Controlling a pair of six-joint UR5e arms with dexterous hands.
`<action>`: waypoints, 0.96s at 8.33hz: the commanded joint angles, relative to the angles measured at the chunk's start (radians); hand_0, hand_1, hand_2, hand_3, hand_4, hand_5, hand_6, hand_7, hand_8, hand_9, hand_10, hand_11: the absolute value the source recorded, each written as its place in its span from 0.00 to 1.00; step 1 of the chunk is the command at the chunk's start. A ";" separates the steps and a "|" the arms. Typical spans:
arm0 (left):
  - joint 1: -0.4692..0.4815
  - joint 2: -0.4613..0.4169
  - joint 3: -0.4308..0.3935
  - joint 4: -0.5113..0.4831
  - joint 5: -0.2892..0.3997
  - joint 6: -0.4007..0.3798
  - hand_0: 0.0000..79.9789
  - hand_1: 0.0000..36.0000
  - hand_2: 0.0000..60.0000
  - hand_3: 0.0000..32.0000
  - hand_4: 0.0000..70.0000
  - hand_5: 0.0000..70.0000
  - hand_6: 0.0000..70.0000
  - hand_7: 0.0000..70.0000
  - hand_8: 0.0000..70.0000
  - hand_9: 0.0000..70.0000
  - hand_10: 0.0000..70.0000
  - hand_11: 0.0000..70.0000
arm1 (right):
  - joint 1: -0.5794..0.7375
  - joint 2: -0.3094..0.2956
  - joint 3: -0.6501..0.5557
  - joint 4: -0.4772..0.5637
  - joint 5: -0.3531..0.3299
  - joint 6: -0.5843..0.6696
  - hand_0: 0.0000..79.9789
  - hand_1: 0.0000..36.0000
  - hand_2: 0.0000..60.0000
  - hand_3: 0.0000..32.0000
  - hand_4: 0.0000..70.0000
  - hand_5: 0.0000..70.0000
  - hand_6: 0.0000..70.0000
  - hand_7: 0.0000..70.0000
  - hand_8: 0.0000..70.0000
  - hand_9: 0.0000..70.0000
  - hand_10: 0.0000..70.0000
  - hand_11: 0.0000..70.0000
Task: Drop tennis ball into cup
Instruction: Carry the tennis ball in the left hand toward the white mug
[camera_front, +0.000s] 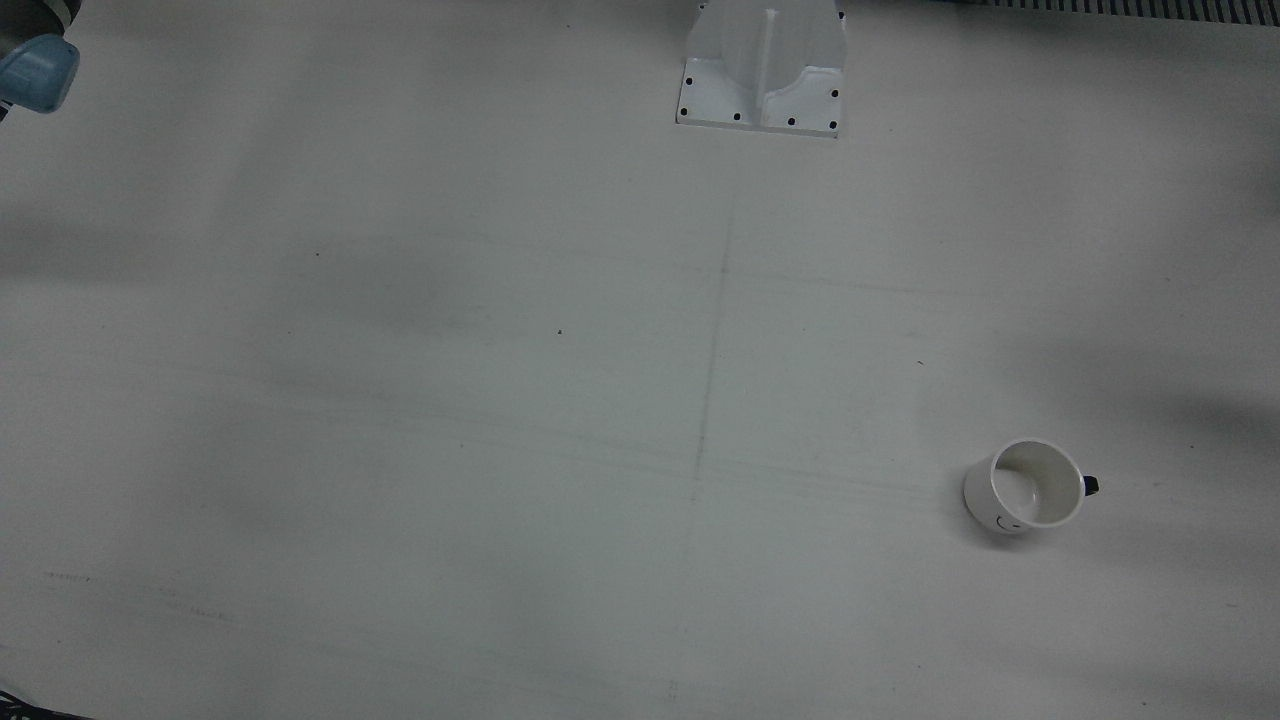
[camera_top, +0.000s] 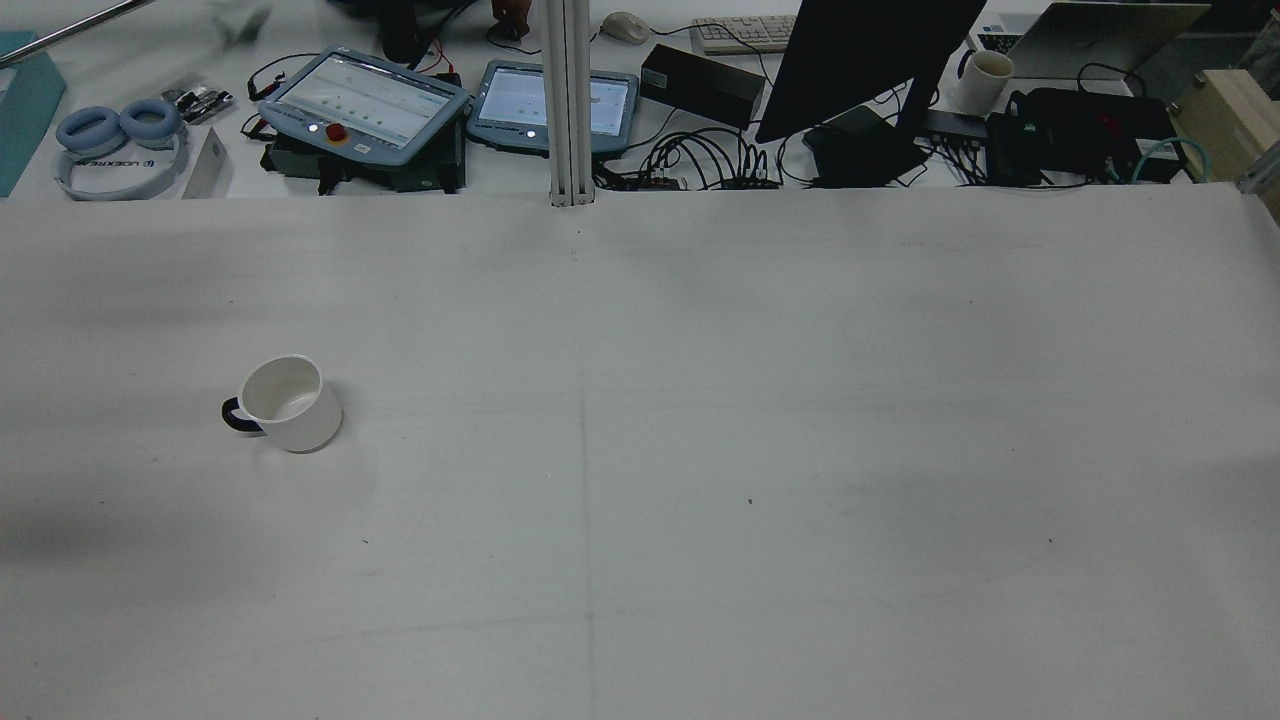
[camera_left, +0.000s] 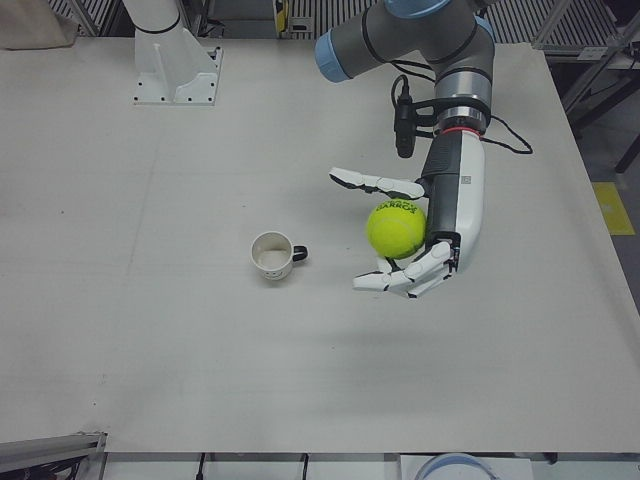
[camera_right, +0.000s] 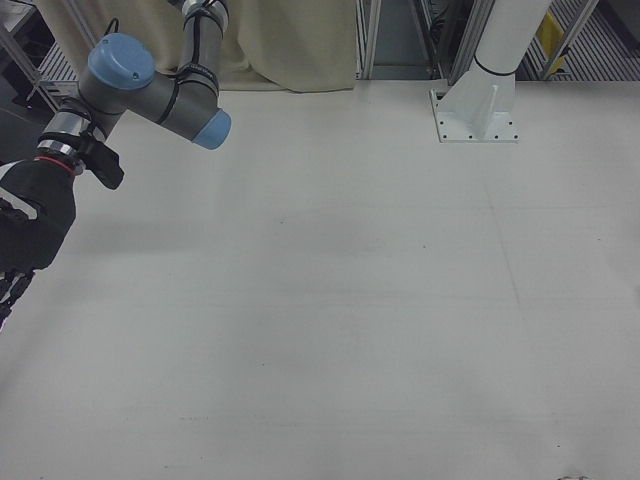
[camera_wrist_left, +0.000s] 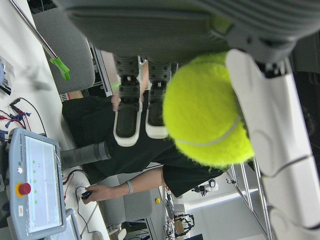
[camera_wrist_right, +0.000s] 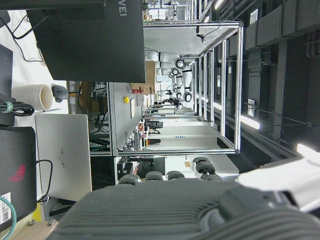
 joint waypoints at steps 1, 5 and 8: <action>0.072 -0.011 -0.033 0.013 0.013 0.004 0.63 0.16 0.01 0.00 0.72 0.25 1.00 1.00 0.66 0.90 0.54 0.76 | 0.000 0.000 0.000 0.000 0.000 0.000 0.00 0.00 0.00 0.00 0.00 0.00 0.00 0.00 0.00 0.00 0.00 0.00; 0.330 -0.015 -0.025 0.019 -0.004 0.045 0.58 0.07 0.01 0.00 0.62 0.19 0.91 1.00 0.64 0.91 0.54 0.76 | 0.000 0.000 0.000 0.000 0.000 0.000 0.00 0.00 0.00 0.00 0.00 0.00 0.00 0.00 0.00 0.00 0.00 0.00; 0.361 0.000 -0.018 -0.001 -0.013 0.108 0.55 0.03 0.01 0.00 0.48 0.21 0.96 1.00 0.62 0.88 0.52 0.73 | 0.000 0.000 -0.002 0.000 0.000 0.000 0.00 0.00 0.00 0.00 0.00 0.00 0.00 0.00 0.00 0.00 0.00 0.00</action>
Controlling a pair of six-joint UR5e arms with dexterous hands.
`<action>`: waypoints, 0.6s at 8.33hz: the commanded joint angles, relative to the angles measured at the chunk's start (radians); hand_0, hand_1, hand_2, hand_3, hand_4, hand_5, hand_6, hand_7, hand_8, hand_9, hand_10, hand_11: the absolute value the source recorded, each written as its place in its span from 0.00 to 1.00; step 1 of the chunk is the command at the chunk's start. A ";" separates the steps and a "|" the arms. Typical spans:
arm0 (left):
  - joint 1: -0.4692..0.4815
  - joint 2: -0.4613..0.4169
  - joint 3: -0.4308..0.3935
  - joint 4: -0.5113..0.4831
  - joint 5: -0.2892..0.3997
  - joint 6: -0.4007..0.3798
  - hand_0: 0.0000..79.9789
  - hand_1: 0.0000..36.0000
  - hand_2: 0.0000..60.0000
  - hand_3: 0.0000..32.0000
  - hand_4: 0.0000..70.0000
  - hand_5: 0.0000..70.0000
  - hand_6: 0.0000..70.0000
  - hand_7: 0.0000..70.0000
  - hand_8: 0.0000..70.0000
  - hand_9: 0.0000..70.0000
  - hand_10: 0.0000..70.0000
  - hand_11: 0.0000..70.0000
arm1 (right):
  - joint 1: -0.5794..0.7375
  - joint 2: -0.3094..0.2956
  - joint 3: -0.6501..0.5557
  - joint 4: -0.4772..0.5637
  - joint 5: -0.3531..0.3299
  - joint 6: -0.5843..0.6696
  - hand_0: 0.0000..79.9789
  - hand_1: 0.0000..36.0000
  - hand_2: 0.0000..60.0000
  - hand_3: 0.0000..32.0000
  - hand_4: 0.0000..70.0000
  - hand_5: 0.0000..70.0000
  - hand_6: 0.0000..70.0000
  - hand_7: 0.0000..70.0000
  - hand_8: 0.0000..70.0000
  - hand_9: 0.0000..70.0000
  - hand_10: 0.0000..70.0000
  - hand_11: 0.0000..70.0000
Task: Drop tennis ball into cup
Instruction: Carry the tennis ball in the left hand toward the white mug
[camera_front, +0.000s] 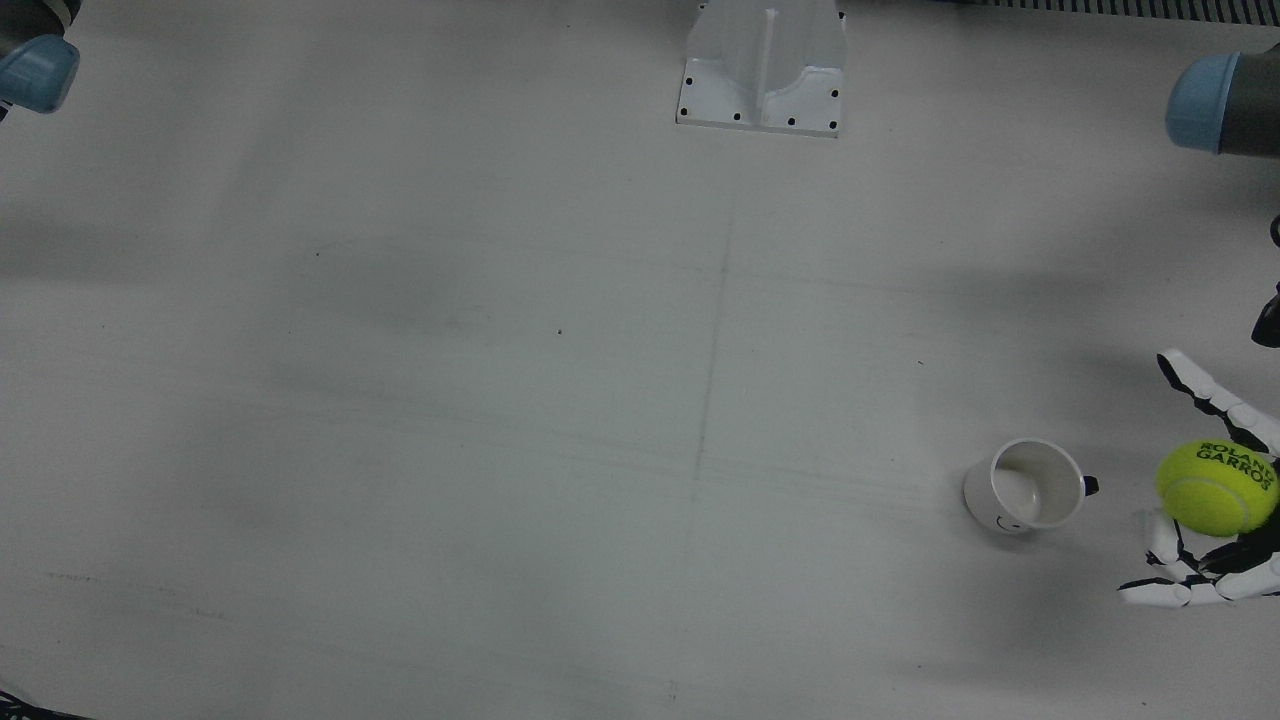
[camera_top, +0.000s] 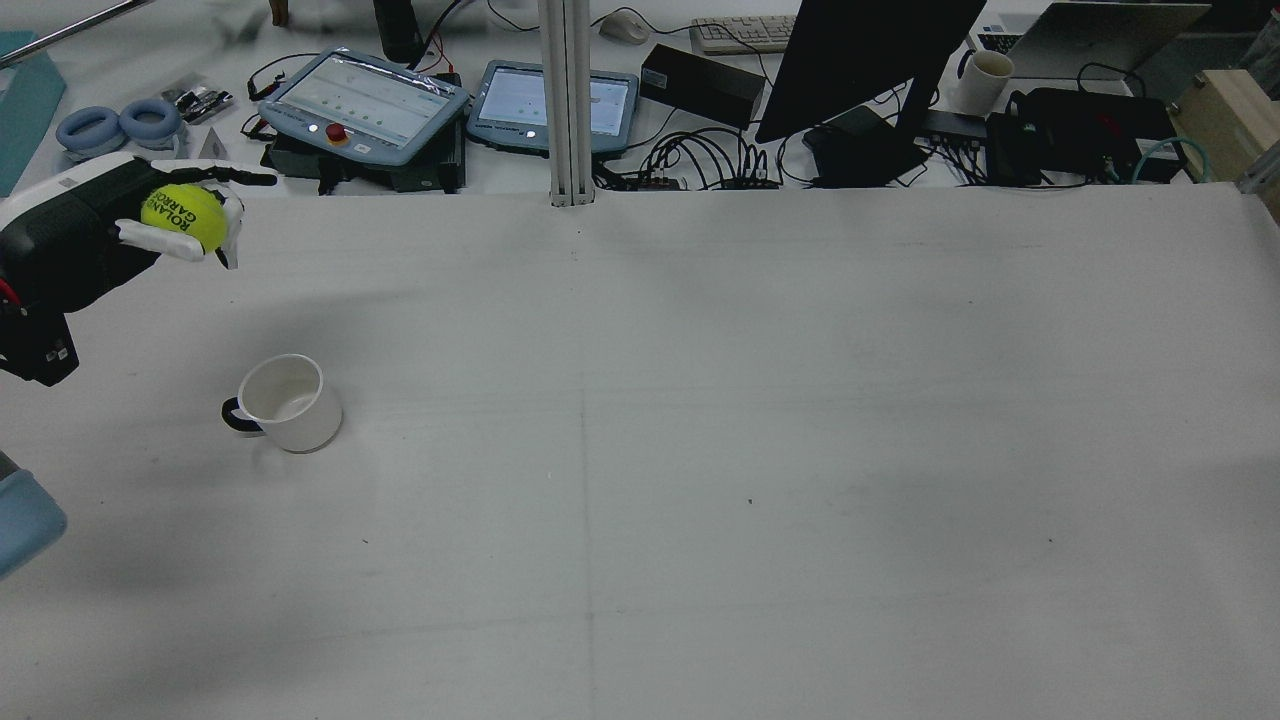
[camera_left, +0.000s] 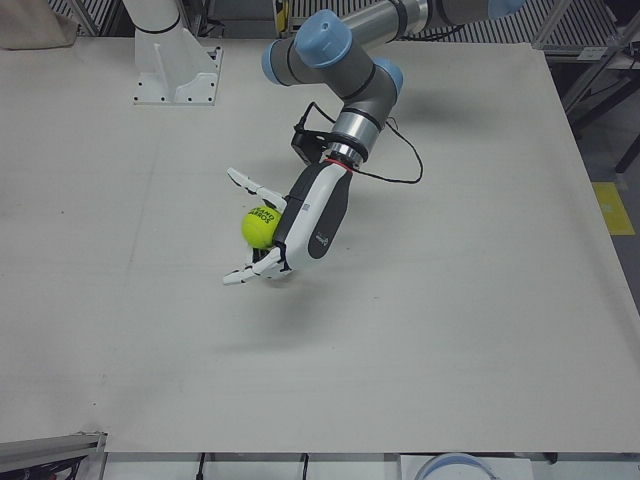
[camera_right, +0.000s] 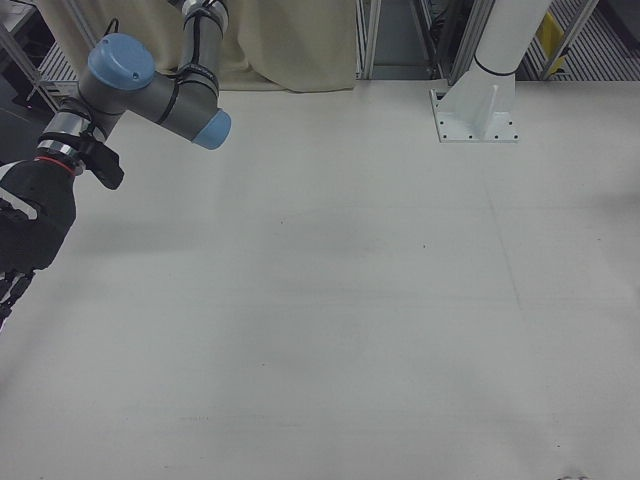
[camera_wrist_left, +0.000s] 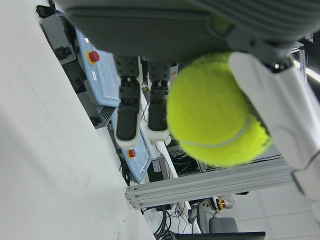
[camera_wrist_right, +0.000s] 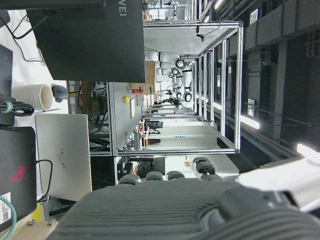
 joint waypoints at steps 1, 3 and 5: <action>0.054 0.010 0.006 -0.015 -0.006 0.035 0.55 0.07 0.01 0.00 0.46 0.15 0.69 1.00 0.57 0.87 0.52 0.73 | 0.000 0.000 -0.001 0.000 0.000 0.000 0.00 0.00 0.00 0.00 0.00 0.00 0.00 0.00 0.00 0.00 0.00 0.00; 0.109 0.034 0.010 -0.026 -0.021 0.035 0.53 0.04 0.03 0.00 0.44 0.17 0.80 1.00 0.58 0.86 0.52 0.73 | -0.002 0.000 -0.001 0.000 0.000 0.000 0.00 0.00 0.00 0.00 0.00 0.00 0.00 0.00 0.00 0.00 0.00 0.00; 0.134 0.068 0.008 -0.047 -0.052 0.035 0.52 0.04 0.03 0.00 0.44 0.15 0.73 1.00 0.57 0.85 0.51 0.72 | -0.002 0.000 -0.001 0.000 0.000 0.000 0.00 0.00 0.00 0.00 0.00 0.00 0.00 0.00 0.00 0.00 0.00 0.00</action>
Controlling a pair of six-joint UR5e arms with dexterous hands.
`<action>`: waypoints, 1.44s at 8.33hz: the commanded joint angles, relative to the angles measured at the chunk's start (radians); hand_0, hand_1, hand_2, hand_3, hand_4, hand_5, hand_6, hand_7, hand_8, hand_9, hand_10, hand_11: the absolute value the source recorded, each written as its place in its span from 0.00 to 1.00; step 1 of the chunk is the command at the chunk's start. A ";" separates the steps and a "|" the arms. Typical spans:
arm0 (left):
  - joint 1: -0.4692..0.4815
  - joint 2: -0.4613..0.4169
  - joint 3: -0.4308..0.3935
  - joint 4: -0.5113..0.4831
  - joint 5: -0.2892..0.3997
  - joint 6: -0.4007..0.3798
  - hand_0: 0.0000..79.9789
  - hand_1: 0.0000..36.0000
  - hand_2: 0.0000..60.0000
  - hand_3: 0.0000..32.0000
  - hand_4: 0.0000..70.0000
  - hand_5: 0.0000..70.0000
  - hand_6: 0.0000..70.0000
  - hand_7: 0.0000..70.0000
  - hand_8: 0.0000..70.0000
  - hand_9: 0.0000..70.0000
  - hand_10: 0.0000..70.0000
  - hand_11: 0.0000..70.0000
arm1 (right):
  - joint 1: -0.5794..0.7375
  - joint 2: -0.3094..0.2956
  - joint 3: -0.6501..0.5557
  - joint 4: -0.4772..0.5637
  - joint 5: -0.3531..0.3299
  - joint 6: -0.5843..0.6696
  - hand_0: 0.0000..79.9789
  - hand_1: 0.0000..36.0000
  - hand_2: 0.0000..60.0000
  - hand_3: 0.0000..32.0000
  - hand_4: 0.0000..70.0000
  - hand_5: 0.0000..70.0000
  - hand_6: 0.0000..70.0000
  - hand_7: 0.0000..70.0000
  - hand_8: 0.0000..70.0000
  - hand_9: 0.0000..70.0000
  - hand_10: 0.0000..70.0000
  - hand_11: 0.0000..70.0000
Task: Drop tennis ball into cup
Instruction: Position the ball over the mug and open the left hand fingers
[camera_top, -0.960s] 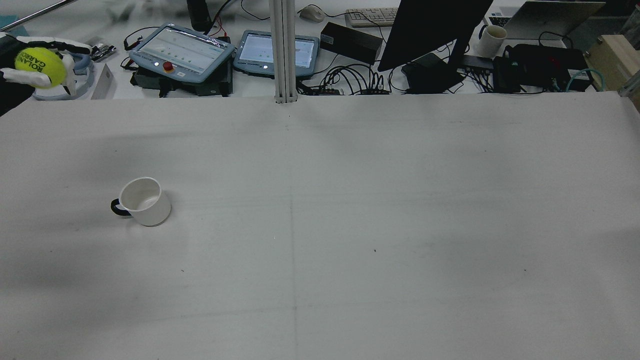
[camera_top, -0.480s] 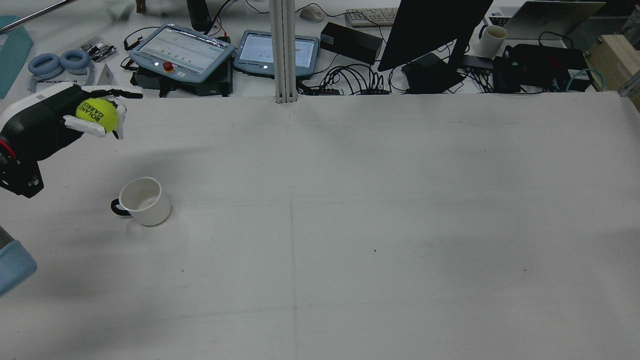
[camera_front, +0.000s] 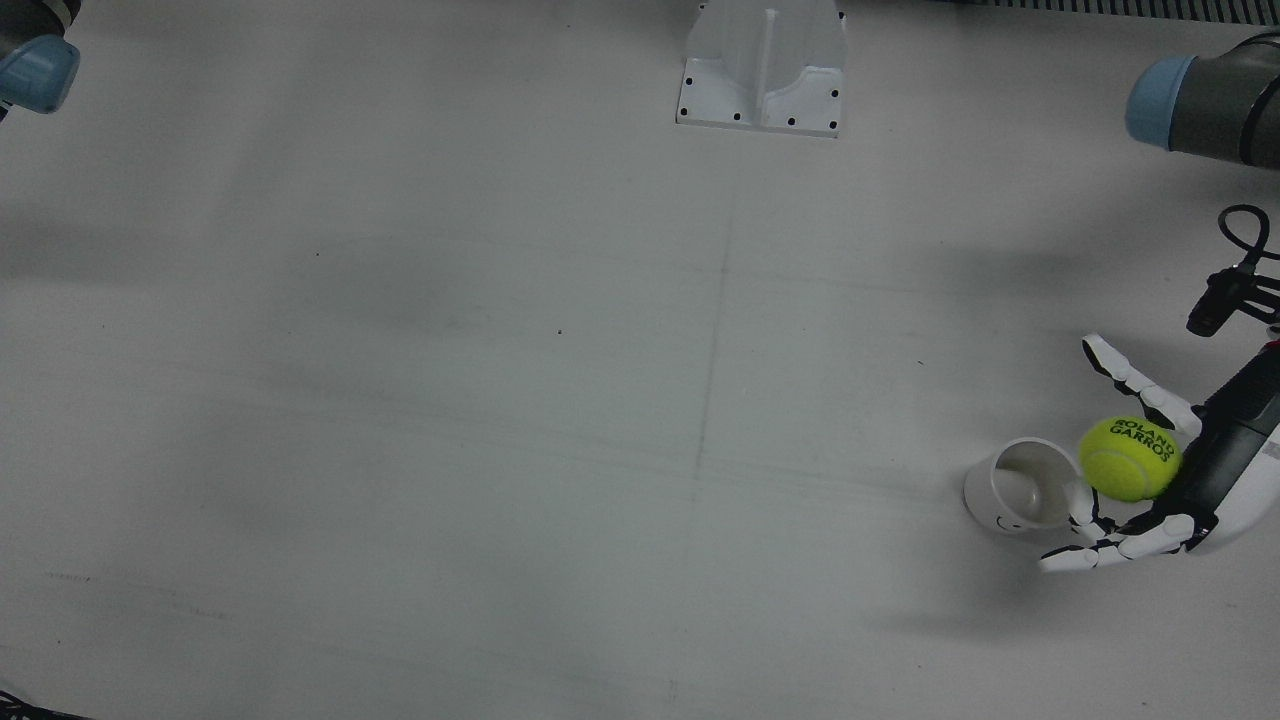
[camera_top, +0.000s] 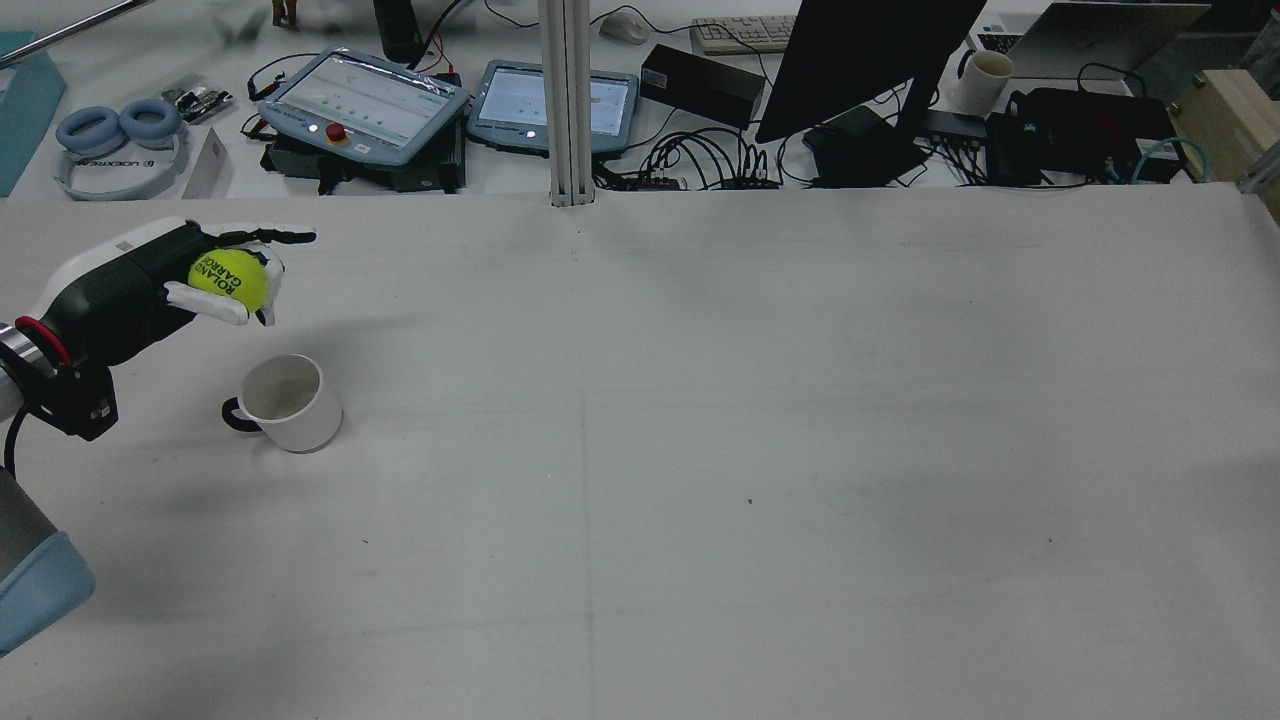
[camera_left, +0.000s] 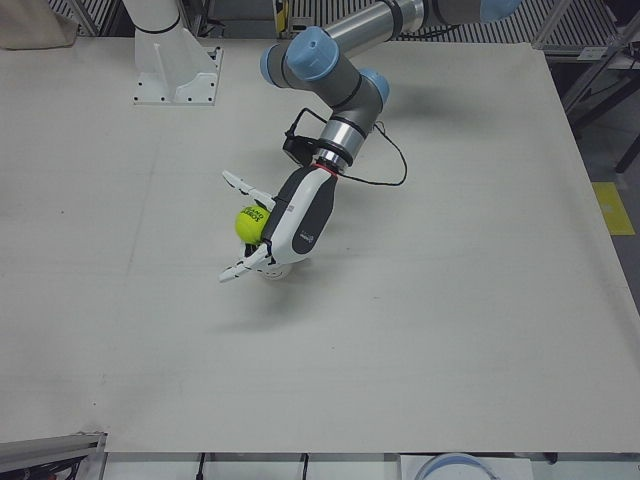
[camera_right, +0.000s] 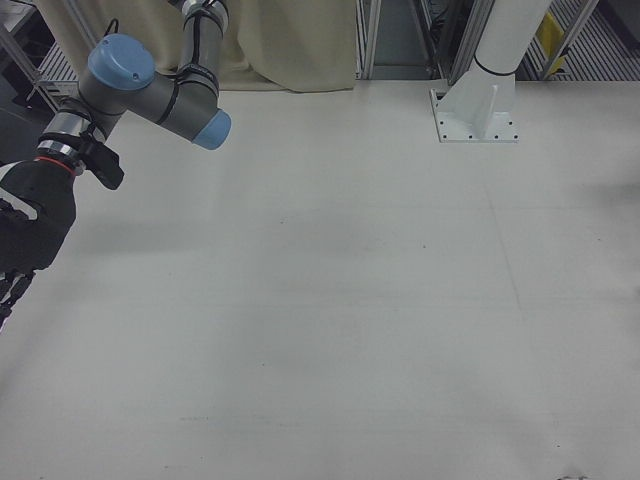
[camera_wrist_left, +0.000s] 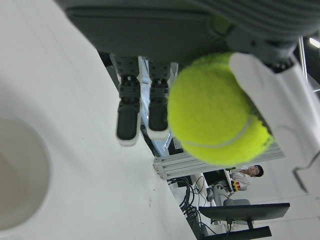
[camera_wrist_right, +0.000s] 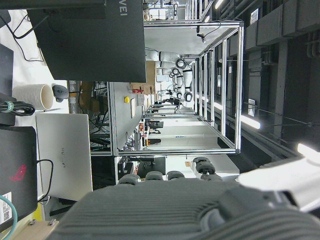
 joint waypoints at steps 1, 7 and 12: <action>0.034 0.033 0.002 -0.021 -0.025 0.002 0.51 0.03 0.05 0.00 0.44 0.17 0.80 1.00 0.57 0.84 0.50 0.70 | 0.001 0.000 0.000 0.000 0.000 0.000 0.00 0.00 0.00 0.00 0.00 0.00 0.00 0.00 0.00 0.00 0.00 0.00; 0.032 0.085 0.000 -0.090 -0.028 -0.004 0.52 0.28 0.00 0.00 0.11 0.00 0.00 0.20 0.00 0.02 0.00 0.00 | -0.001 0.000 0.000 0.000 0.000 0.000 0.00 0.00 0.00 0.00 0.00 0.00 0.00 0.00 0.00 0.00 0.00 0.00; 0.031 0.090 -0.006 -0.094 -0.028 -0.013 0.52 0.30 0.05 0.00 0.09 0.00 0.00 0.18 0.00 0.02 0.00 0.00 | -0.001 0.000 0.000 0.000 0.000 0.000 0.00 0.00 0.00 0.00 0.00 0.00 0.00 0.00 0.00 0.00 0.00 0.00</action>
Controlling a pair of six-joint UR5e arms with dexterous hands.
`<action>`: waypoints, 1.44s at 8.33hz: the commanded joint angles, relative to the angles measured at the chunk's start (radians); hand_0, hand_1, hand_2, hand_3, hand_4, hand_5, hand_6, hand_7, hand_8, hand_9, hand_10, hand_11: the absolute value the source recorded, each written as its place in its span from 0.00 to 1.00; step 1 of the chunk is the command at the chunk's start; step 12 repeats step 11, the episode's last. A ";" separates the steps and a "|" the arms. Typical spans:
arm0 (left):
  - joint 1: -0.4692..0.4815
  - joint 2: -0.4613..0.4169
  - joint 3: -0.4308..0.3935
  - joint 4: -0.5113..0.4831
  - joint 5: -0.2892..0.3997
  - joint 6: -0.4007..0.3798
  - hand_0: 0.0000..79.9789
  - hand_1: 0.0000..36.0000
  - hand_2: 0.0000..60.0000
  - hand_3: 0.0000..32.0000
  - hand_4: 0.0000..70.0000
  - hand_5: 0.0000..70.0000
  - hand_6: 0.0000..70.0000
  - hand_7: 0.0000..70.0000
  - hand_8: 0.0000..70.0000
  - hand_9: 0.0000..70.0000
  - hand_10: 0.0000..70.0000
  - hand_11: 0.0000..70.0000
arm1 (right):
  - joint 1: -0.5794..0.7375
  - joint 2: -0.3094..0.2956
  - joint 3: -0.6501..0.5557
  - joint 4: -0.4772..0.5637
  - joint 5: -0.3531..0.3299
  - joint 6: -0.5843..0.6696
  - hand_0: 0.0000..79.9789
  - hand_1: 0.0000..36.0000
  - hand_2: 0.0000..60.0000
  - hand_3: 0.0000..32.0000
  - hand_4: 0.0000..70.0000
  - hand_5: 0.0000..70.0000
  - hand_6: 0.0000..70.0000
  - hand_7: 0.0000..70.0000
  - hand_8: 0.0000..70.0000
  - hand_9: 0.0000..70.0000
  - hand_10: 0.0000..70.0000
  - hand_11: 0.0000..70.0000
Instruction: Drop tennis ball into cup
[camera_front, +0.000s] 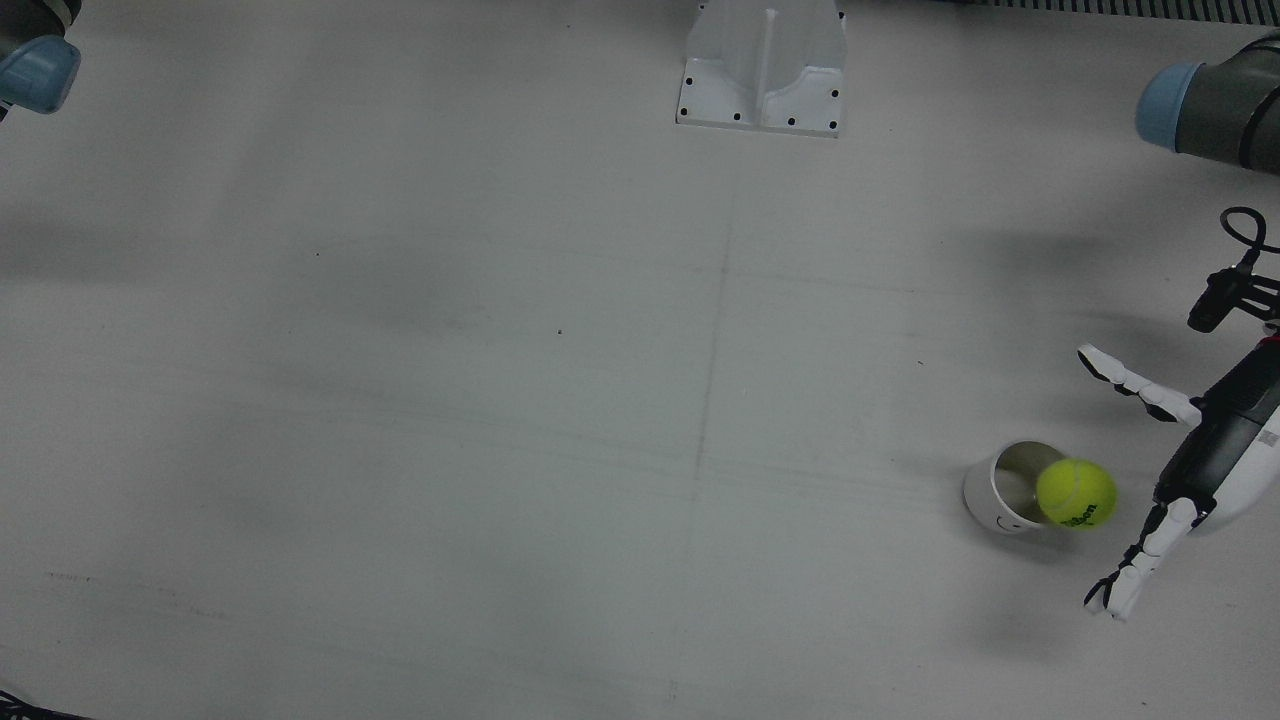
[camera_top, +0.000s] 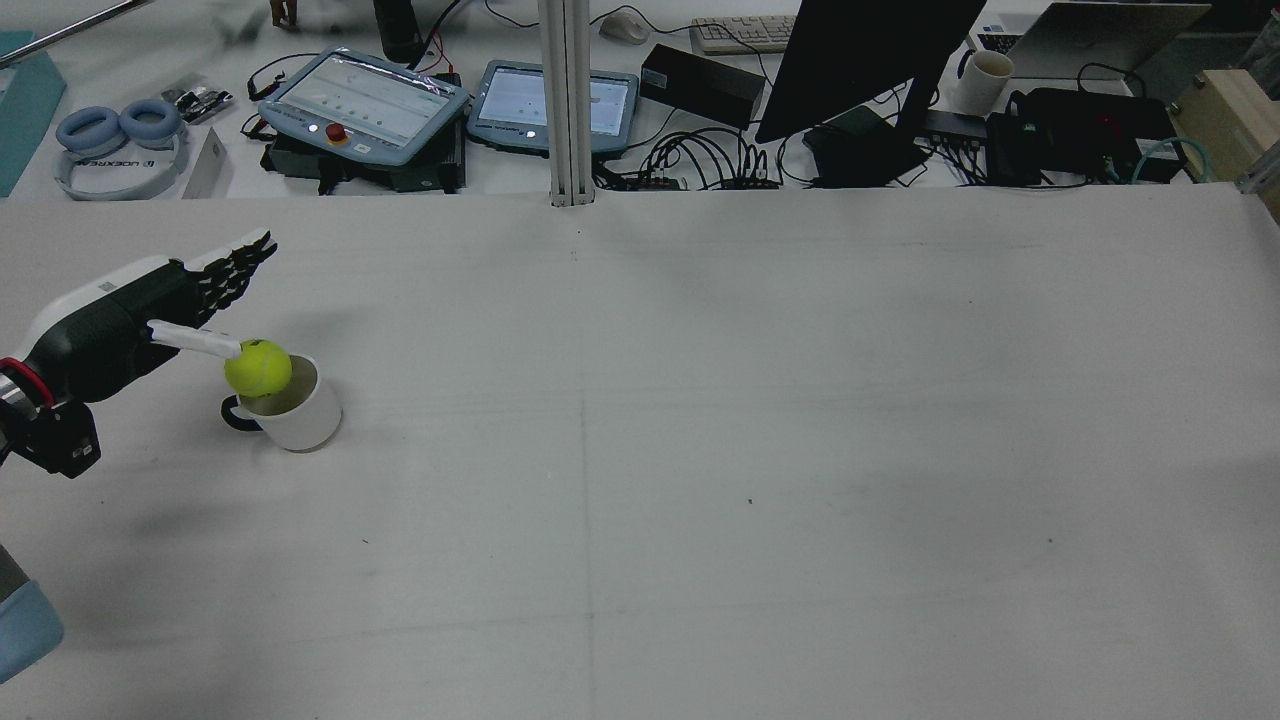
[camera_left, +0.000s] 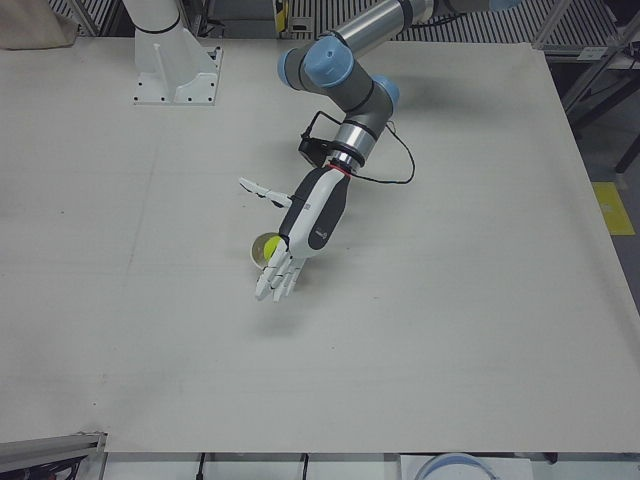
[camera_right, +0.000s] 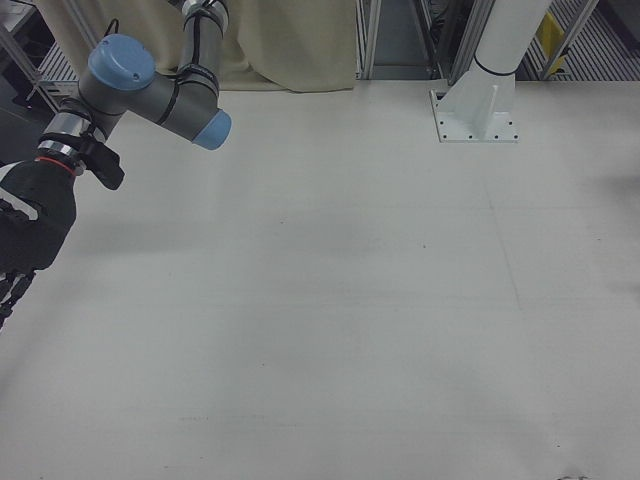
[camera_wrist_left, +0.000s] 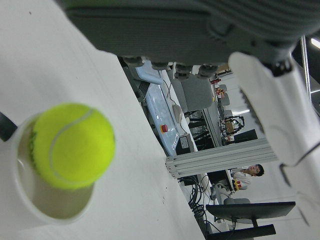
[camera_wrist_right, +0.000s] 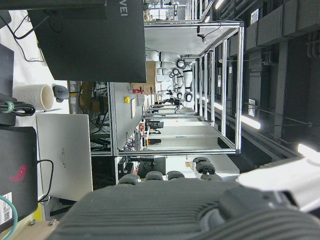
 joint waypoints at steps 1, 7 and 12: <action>-0.012 -0.007 -0.036 0.001 0.003 -0.035 0.52 0.33 0.10 0.00 0.10 0.00 0.00 0.20 0.00 0.02 0.00 0.00 | 0.000 0.000 0.000 0.000 -0.002 0.000 0.00 0.00 0.00 0.00 0.00 0.00 0.00 0.00 0.00 0.00 0.00 0.00; -0.533 -0.165 -0.048 0.122 0.028 -0.051 0.62 0.62 0.13 0.00 0.00 0.01 0.00 0.10 0.00 0.00 0.00 0.00 | 0.002 0.000 0.002 0.000 0.000 0.000 0.00 0.00 0.00 0.00 0.00 0.00 0.00 0.00 0.00 0.00 0.00 0.00; -0.536 -0.102 -0.023 0.094 0.028 -0.055 0.73 0.75 0.00 0.00 0.00 0.04 0.00 0.13 0.00 0.01 0.00 0.00 | 0.003 0.000 0.002 0.000 0.000 0.000 0.00 0.00 0.00 0.00 0.00 0.00 0.00 0.00 0.00 0.00 0.00 0.00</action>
